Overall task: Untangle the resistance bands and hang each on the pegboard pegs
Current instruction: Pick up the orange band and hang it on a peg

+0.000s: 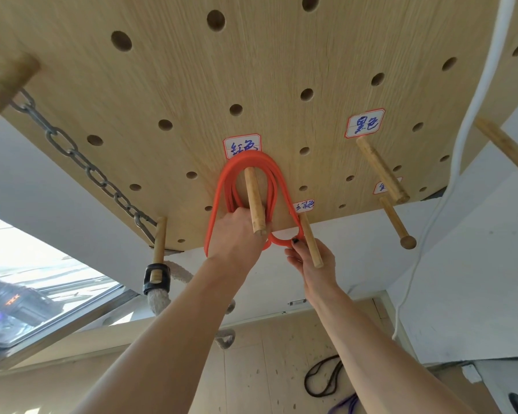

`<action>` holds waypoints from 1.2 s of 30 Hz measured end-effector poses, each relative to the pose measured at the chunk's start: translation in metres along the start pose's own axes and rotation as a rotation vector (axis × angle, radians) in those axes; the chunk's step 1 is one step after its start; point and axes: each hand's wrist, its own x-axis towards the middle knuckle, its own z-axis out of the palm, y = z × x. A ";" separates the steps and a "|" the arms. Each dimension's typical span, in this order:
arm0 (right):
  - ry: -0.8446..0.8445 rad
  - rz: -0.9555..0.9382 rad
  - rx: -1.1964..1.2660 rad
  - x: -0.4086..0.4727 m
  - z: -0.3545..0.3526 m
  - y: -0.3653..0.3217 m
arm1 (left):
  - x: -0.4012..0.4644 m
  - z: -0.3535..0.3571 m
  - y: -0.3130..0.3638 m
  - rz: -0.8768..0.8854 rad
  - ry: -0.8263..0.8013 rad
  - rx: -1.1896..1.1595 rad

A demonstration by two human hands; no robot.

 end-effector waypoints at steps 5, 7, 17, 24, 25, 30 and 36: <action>-0.034 0.028 0.023 0.001 0.000 -0.002 | 0.002 0.005 -0.001 0.005 0.012 0.048; -0.072 0.038 0.043 0.001 0.000 -0.002 | 0.002 0.007 -0.001 -0.003 0.006 0.045; -0.157 0.084 0.201 -0.007 0.003 -0.003 | -0.013 0.021 -0.002 0.028 -0.042 0.136; -0.110 0.129 0.245 -0.013 0.000 -0.001 | -0.017 0.027 -0.008 -0.132 -0.106 -0.272; -0.106 0.129 0.243 -0.013 0.000 -0.002 | -0.017 0.028 -0.008 -0.138 -0.108 -0.273; -0.111 0.136 0.210 -0.015 0.001 -0.002 | -0.016 0.029 -0.007 -0.140 -0.111 -0.278; -0.157 0.142 0.139 -0.012 -0.003 -0.010 | -0.017 0.030 -0.006 -0.128 -0.062 -0.318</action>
